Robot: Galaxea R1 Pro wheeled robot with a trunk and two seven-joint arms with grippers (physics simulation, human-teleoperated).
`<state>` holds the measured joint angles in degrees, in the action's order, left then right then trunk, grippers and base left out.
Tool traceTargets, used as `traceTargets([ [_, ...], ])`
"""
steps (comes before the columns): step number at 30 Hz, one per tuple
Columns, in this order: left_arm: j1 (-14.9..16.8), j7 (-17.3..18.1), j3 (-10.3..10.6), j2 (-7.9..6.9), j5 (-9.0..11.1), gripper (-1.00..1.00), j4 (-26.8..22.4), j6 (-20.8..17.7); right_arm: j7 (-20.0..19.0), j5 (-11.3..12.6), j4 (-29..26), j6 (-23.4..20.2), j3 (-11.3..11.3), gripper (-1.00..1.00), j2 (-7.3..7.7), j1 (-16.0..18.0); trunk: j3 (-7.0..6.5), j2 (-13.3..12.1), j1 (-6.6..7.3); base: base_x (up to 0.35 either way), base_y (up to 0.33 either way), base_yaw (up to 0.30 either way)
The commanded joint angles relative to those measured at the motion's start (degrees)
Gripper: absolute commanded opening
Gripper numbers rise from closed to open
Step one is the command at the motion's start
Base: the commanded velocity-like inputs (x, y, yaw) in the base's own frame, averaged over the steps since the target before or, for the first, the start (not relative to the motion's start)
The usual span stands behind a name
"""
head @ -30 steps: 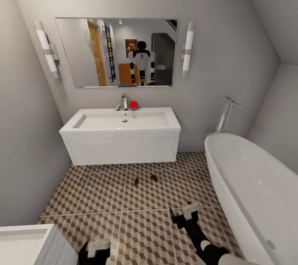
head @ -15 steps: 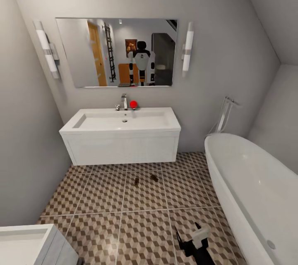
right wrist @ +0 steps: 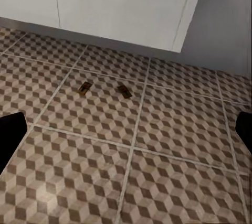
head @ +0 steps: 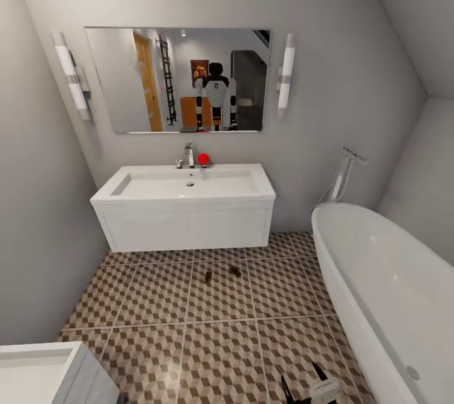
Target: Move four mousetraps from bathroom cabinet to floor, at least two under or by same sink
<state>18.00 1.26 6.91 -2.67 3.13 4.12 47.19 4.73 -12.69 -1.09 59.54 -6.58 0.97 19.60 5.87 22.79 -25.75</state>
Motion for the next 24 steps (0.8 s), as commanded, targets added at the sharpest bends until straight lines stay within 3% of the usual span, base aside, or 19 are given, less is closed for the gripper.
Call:
traceTargets([
  [1, 0.1, 0.1, 0.3, 0.00, 0.4, 1.00, 0.2, 0.3, 1.3, -0.1, 0.0, 0.5, -0.4, 1.00, -0.04, -0.3, 0.12, 0.1, -0.04, 0.000, 0.000, 0.000],
  [8, 0.1, -0.2, 0.2, -0.11, 0.4, 1.00, 0.0, 0.3, 4.7, -0.1, 0.0, 0.5, -0.4, 1.00, -0.17, -1.1, 0.12, 0.1, -0.04, 0.000, 0.000, 0.000],
  [24, 0.1, -0.3, 0.1, -0.76, 1.6, 1.00, 0.0, 0.3, 5.2, -0.1, 0.0, 0.5, -0.4, 1.00, -0.27, -1.1, 0.12, 0.1, -0.04, 0.000, 0.000, 0.000],
])
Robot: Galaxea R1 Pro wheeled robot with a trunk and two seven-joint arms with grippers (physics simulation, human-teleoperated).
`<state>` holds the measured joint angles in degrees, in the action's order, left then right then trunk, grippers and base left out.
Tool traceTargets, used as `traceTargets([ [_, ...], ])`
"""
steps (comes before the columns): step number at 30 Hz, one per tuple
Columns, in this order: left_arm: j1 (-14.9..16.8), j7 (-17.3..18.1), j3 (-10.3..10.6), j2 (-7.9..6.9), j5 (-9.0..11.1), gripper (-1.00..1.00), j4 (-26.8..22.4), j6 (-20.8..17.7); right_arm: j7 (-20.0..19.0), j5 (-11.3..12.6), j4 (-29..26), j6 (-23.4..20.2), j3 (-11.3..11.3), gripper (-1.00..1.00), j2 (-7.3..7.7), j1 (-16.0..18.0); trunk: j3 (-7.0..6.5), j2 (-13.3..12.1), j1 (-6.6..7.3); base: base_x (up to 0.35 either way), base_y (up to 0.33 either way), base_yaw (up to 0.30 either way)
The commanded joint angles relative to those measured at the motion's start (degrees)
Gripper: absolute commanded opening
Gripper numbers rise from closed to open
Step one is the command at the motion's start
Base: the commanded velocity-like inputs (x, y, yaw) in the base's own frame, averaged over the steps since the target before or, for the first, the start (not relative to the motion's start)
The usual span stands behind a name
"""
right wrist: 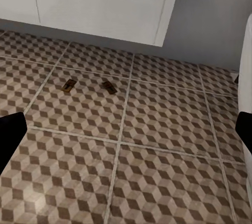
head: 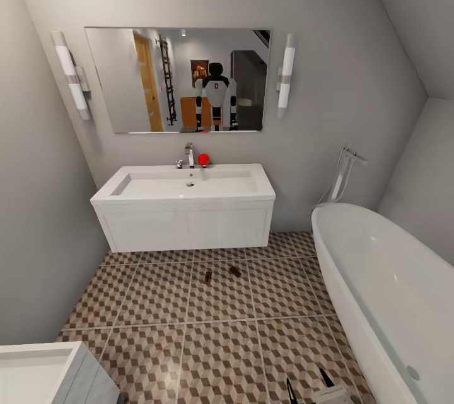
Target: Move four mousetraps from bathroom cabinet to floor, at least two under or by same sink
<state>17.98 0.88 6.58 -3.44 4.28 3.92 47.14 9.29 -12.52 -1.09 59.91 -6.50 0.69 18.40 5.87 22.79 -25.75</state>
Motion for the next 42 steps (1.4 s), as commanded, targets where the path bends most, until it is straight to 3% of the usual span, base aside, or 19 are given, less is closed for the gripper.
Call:
traceTargets([
  [1, 0.1, 0.1, 0.5, 0.04, 0.5, 1.00, 0.2, 0.3, 0.6, -0.2, 0.0, 0.1, -0.4, 1.00, 0.01, 0.1, 0.12, 0.1, -0.03, 0.000, 0.000, 0.000],
  [28, 0.1, 0.1, 0.5, 0.27, 0.6, 1.00, 0.3, 0.1, 0.7, -0.2, 0.0, 0.1, -0.4, 1.00, -0.16, 0.0, 0.12, 0.1, -0.03, 0.000, 0.000, 0.000],
  [35, 0.1, 0.1, 0.5, 0.35, 0.6, 1.00, 0.3, 0.1, 0.7, -0.2, 0.0, 0.1, -0.4, 1.00, -0.82, 0.0, 0.12, 0.1, -0.03, -0.003, 0.000, 0.000],
  [42, 0.1, 0.1, 0.5, 0.36, 0.6, 1.00, 0.4, 0.1, 0.7, -0.2, 0.0, 0.1, -0.4, 1.00, -0.86, 0.0, 0.12, 0.1, -0.03, -0.224, 0.000, 0.000],
])
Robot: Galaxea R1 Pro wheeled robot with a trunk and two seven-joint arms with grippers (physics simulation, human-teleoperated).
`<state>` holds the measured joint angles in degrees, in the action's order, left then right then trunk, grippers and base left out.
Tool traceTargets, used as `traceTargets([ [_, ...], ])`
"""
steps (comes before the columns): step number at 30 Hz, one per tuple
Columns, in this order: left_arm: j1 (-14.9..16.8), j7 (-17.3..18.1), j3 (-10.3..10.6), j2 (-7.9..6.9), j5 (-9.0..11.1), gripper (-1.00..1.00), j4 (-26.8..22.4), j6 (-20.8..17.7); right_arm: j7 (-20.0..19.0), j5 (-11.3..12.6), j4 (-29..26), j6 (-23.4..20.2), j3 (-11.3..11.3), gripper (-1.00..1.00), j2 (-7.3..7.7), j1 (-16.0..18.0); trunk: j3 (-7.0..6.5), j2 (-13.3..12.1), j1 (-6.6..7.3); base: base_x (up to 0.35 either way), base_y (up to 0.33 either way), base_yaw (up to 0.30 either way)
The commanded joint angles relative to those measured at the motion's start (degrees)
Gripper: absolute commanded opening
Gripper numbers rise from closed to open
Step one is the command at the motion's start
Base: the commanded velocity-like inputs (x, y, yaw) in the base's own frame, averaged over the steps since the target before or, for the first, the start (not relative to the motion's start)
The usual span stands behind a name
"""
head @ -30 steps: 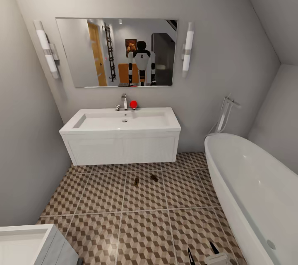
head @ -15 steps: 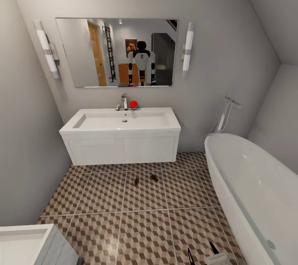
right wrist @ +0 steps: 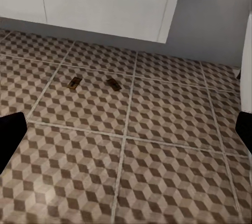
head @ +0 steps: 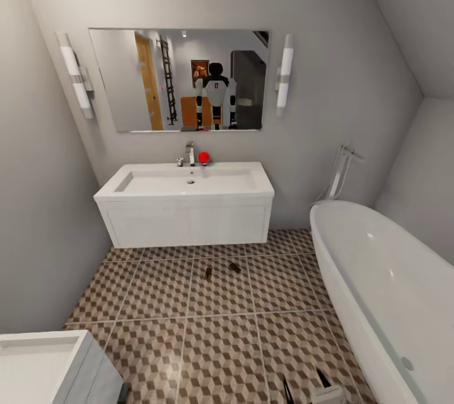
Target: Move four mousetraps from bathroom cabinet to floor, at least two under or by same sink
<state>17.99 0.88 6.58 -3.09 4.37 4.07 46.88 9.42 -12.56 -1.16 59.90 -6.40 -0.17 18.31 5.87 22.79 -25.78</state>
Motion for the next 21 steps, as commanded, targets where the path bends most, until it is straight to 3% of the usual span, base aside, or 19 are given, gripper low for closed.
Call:
traceTargets([
  [1, 0.1, 0.1, 0.5, 0.01, 0.5, 1.00, 0.2, 0.3, 0.6, -0.2, 0.0, 0.1, -0.5, 1.00, 0.00, 0.1, 0.12, 0.1, 0.00, -0.314, 0.000, 0.000],
  [15, 0.1, 0.1, 0.5, 0.02, 0.5, 1.00, 0.2, 0.3, 0.6, -0.2, 0.0, 0.1, -0.5, 1.00, -0.08, 0.1, 0.12, 0.1, 0.00, -0.332, 0.000, 0.001],
  [21, 0.1, 0.1, 0.5, 0.06, 0.5, 1.00, 0.2, 0.3, 0.7, -0.2, 0.0, 0.1, -0.5, 1.00, -0.16, 0.1, 0.12, 0.1, 0.00, -0.335, 0.000, 0.169],
])
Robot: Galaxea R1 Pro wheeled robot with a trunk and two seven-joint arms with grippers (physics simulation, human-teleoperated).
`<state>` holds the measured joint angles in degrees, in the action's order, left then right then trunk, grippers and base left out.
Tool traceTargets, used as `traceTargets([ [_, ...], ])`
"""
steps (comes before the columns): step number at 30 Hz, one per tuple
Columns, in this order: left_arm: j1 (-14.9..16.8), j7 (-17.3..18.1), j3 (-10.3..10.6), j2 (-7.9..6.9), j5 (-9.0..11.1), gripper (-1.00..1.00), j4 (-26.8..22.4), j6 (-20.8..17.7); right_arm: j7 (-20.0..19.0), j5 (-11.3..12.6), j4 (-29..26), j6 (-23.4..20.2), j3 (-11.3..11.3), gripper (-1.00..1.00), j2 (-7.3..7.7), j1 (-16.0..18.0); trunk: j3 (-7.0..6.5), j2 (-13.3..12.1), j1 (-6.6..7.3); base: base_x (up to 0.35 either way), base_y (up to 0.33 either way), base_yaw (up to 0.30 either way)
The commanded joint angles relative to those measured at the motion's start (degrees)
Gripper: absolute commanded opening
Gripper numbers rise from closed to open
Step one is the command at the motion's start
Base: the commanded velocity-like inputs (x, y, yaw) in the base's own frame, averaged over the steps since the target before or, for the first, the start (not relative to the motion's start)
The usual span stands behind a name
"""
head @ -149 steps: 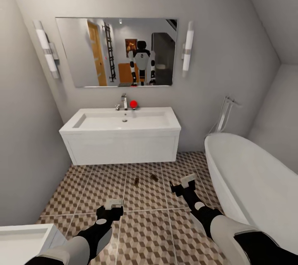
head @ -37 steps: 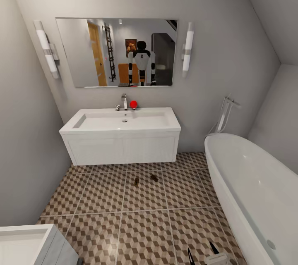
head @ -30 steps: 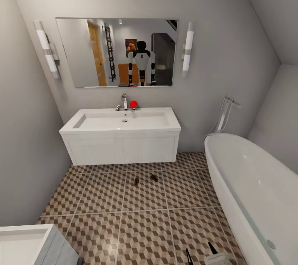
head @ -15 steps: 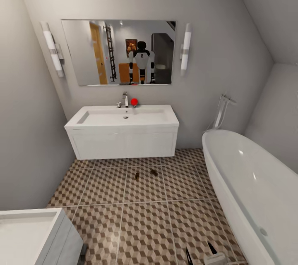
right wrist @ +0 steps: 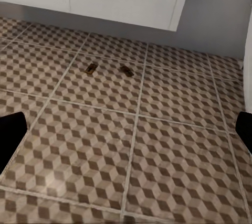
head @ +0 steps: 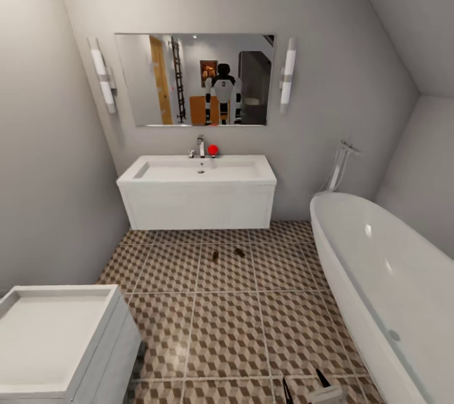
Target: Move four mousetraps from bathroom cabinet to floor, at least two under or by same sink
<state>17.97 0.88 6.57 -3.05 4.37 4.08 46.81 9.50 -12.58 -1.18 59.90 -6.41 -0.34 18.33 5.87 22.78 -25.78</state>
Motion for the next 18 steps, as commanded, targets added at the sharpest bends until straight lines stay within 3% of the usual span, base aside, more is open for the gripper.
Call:
traceTargets([
  [1, 0.1, 0.1, 0.5, 0.01, 0.5, 1.00, 0.2, 0.3, 0.6, -0.2, 0.0, 0.1, -0.4, 1.00, 0.00, 0.0, 0.13, 0.1, 0.00, -0.335, 0.000, 0.259],
  [9, 0.1, 0.1, 0.5, 0.06, 0.5, 1.00, 0.2, 0.4, 0.6, -0.2, 0.1, 0.1, -0.4, 1.00, -0.01, 0.0, 0.13, 0.1, 0.00, -0.320, 0.000, 0.281],
  [18, 0.1, 0.1, 0.5, 0.06, 0.5, 1.00, 0.2, 0.4, 0.6, -0.2, 0.0, 0.1, -0.4, 1.00, -0.01, 0.0, 0.13, 0.1, 0.00, -0.076, 0.000, 0.286],
])
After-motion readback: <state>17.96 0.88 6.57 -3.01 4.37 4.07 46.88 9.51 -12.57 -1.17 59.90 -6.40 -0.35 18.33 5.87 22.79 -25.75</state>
